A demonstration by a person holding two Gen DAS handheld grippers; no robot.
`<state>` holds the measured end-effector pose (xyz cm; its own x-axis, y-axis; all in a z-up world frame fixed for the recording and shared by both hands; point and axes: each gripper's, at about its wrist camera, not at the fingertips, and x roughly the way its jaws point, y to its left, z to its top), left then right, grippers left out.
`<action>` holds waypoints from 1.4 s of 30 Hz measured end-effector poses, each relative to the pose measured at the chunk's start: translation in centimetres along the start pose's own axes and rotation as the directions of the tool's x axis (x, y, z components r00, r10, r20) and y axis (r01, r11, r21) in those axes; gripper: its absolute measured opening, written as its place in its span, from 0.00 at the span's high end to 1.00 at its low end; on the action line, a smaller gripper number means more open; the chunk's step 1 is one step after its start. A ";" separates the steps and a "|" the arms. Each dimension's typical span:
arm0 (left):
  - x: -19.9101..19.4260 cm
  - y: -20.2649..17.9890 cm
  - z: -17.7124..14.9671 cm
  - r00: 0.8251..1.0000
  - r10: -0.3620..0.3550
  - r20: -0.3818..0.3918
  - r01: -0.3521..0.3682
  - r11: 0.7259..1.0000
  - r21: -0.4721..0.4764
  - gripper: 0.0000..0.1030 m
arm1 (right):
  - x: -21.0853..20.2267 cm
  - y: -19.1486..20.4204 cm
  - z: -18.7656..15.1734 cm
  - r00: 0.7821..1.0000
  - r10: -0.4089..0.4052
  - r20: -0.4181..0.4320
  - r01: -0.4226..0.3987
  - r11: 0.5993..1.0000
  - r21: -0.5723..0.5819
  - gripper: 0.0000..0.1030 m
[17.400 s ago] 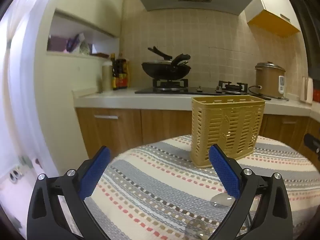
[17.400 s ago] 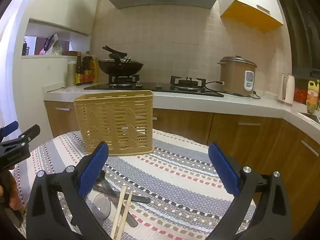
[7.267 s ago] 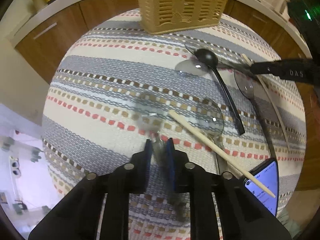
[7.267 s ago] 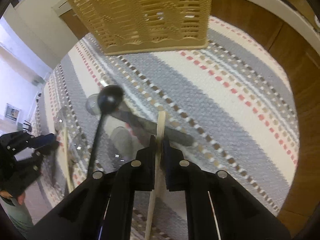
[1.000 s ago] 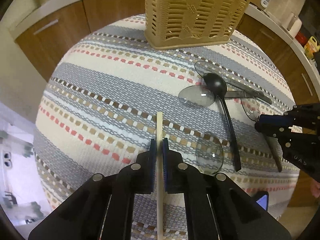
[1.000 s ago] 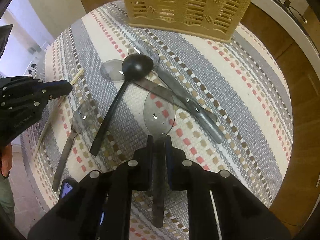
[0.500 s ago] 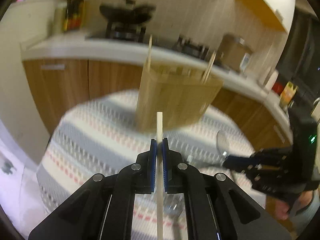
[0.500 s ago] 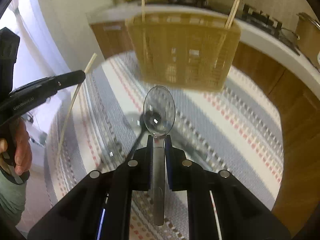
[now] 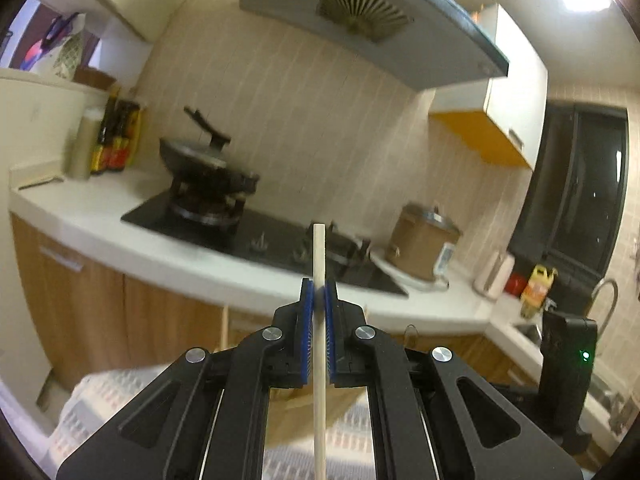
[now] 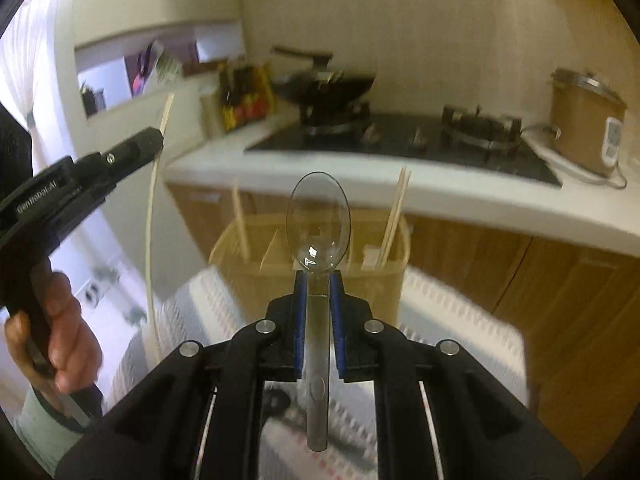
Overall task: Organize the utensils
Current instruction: 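Lift the chopstick and spoon and carry both over the basket, then open the left tool to drop the chopstick while the right tool releases the spoon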
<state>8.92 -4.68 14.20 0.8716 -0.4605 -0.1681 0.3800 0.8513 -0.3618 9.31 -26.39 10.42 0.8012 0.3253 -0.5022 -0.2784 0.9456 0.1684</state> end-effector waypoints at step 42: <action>6.9 0.2 -4.4 0.927 0.316 0.202 -0.324 0.946 0.008 0.75 | 7.0 -4.0 0.6 0.954 -0.148 0.260 0.134 0.988 0.070 0.90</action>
<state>13.63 -8.77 8.94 0.9906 -0.1071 -0.0847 0.0795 0.9565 -0.2807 16.37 -27.89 6.77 0.9434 0.1715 -0.2839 -0.1301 0.9787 0.1588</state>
